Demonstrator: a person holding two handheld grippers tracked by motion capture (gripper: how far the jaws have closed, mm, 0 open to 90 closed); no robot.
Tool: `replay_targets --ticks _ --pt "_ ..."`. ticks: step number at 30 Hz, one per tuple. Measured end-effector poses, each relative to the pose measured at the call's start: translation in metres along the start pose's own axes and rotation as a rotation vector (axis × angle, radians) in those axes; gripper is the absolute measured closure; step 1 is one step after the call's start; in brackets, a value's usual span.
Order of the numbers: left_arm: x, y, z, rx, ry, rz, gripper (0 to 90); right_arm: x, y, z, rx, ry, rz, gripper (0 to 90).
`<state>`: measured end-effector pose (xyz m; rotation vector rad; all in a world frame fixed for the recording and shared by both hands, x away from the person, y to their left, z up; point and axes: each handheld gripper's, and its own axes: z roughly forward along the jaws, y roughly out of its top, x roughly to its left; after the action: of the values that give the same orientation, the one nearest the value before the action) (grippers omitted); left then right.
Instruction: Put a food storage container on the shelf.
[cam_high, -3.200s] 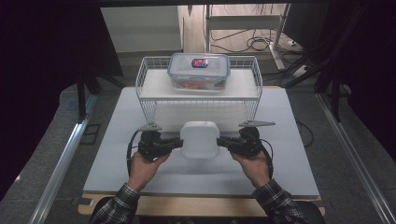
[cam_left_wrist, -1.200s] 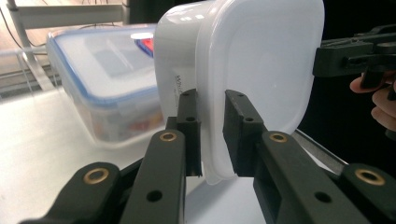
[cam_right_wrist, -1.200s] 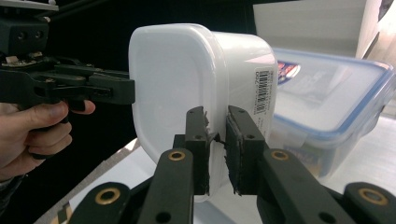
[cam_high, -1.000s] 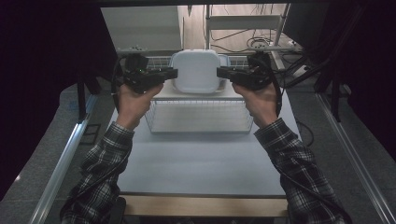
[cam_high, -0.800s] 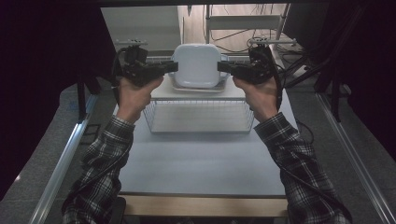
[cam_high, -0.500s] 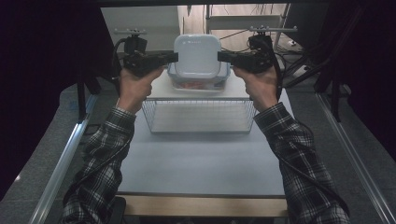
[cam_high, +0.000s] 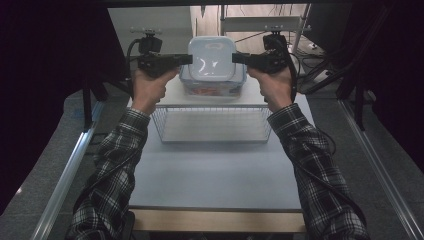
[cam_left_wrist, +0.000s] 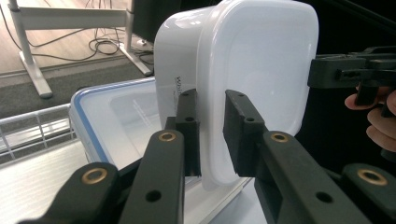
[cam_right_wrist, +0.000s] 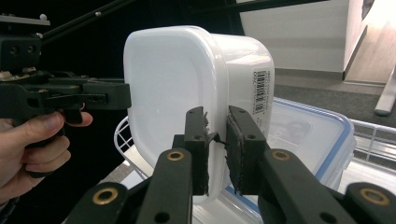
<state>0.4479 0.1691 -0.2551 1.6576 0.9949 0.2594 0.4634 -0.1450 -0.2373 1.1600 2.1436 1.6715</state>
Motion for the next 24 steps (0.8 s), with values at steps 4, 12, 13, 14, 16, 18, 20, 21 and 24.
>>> replay_targets --ticks 4,12,13,14,16,18,20,21,24 --pt "-0.002 0.000 0.001 -0.004 -0.016 0.014 70.6 -0.001 0.001 0.001 0.006 0.005 0.011 73.8" --pt "-0.005 0.002 0.006 0.004 0.018 0.039 62.3 -0.003 0.002 0.007 0.008 -0.005 0.022 67.8" --pt "-0.005 0.002 0.008 0.008 0.022 0.039 62.3 -0.004 0.002 0.008 0.011 -0.008 0.024 67.2" --pt "-0.005 0.002 0.009 0.010 0.027 0.041 61.9 -0.004 0.002 0.009 0.011 -0.014 0.027 66.0" --pt "-0.004 0.002 0.011 0.003 0.023 0.031 61.1 -0.006 0.001 0.012 0.013 -0.021 0.030 64.9" --pt "-0.003 0.002 0.012 0.001 0.019 0.026 60.8 -0.007 0.001 0.014 0.014 -0.031 0.033 63.7" --pt "-0.002 0.003 0.013 0.000 0.015 0.020 60.4 -0.008 0.001 0.016 0.011 -0.032 0.040 62.8" --pt "-0.001 0.003 0.014 0.001 0.014 0.019 60.2 -0.008 0.001 0.016 0.013 -0.034 0.038 62.5" --pt "0.000 0.004 0.015 0.000 0.018 0.018 58.5 -0.007 0.001 0.018 0.012 -0.051 0.028 60.1"
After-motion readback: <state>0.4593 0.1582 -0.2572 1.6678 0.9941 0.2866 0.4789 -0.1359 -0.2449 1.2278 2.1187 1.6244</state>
